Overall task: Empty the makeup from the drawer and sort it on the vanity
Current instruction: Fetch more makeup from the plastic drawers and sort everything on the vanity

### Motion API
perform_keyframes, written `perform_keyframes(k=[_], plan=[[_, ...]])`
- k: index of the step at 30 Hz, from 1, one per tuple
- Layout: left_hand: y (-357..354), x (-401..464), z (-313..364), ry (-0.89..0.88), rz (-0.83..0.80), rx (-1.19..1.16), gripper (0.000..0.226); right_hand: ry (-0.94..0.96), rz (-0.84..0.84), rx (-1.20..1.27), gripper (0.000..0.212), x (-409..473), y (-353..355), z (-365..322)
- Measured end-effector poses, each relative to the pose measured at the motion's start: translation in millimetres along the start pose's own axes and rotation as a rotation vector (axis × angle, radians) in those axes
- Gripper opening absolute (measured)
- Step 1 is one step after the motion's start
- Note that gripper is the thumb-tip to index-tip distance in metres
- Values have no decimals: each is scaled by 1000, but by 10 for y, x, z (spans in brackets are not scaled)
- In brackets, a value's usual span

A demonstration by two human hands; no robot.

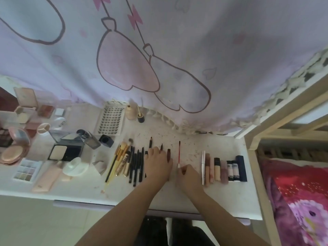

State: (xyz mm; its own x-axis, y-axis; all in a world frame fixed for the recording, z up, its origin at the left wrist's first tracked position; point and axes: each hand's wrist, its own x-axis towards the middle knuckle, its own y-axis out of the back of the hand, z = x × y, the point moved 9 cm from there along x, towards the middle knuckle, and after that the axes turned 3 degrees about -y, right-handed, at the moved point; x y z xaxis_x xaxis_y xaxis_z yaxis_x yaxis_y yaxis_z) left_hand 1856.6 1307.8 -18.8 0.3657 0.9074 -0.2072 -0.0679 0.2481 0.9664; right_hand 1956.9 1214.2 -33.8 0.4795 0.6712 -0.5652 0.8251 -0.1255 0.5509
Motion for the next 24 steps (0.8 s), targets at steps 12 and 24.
perform_keyframes(k=[12,24], plan=[[-88,24,-131,-56,-11,29,45,133,10,-376,30,81,-270,-207],[94,-11,493,-266,77,-84,32,243,230,-543,24,477,823,-361]])
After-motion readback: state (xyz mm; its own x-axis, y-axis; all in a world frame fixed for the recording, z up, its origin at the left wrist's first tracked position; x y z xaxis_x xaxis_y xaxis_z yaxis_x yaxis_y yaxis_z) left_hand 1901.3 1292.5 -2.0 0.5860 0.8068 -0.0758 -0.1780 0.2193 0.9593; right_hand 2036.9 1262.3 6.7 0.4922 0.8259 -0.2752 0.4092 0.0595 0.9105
